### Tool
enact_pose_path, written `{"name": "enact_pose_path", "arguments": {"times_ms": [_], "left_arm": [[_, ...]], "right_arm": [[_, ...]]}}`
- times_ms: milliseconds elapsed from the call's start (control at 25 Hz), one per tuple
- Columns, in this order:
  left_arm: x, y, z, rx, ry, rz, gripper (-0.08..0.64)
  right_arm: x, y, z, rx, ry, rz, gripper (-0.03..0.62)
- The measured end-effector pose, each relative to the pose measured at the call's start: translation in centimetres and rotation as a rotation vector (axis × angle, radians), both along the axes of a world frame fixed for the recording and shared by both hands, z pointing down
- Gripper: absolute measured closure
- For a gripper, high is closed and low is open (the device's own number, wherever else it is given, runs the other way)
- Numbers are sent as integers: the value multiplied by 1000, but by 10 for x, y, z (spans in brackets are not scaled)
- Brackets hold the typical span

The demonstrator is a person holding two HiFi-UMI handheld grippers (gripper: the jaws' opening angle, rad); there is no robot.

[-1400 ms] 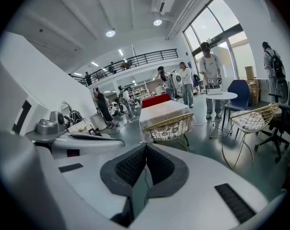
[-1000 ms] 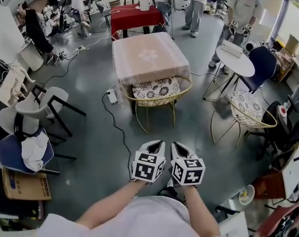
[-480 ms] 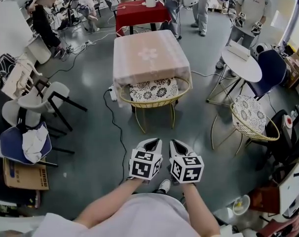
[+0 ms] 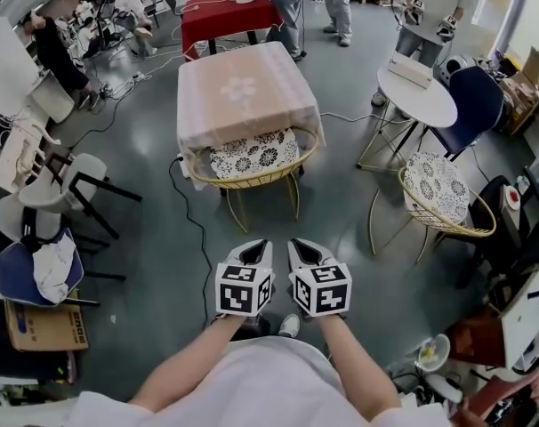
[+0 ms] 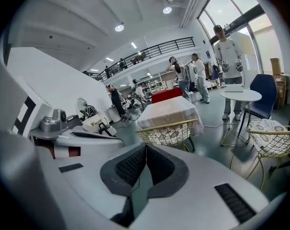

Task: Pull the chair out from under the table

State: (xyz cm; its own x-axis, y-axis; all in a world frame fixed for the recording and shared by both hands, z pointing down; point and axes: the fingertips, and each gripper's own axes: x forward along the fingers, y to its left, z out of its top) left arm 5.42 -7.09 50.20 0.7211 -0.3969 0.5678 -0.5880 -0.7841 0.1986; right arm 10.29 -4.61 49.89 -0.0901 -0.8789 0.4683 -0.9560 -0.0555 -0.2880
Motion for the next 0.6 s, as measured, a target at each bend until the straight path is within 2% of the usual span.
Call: {"name": "enact_pose_path", "arguments": {"times_ms": [240, 600], "left_arm": [[5, -19, 15, -33, 2, -6, 556], [19, -84, 24, -53, -5, 17, 556]], "right_arm": [[3, -20, 9, -18, 9, -19, 589], [15, -82, 23, -58, 17, -16, 589]]}}
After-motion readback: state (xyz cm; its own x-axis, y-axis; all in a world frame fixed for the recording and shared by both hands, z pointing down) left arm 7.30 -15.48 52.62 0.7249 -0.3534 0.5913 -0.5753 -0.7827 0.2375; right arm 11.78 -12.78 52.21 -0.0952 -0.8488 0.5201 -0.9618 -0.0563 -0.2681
